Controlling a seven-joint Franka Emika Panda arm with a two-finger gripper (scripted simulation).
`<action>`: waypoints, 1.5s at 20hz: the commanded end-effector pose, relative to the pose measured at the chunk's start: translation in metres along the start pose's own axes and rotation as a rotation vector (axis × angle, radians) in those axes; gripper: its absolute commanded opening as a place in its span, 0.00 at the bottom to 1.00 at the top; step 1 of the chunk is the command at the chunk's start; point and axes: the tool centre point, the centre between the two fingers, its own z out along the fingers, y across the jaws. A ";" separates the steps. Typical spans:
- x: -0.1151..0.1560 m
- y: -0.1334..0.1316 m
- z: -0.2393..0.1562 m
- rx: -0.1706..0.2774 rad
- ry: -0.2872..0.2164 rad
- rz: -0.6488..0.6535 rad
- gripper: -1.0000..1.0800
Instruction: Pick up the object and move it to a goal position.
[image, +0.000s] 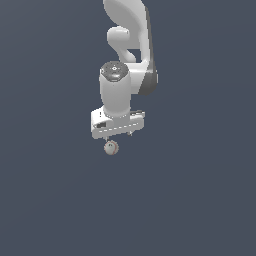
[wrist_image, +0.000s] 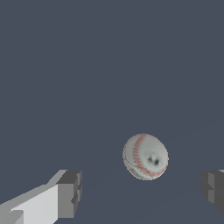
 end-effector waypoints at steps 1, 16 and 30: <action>-0.002 0.004 0.005 0.001 -0.001 -0.061 0.96; -0.015 0.022 0.036 0.009 0.000 -0.423 0.96; -0.025 0.034 0.058 0.018 0.008 -0.692 0.96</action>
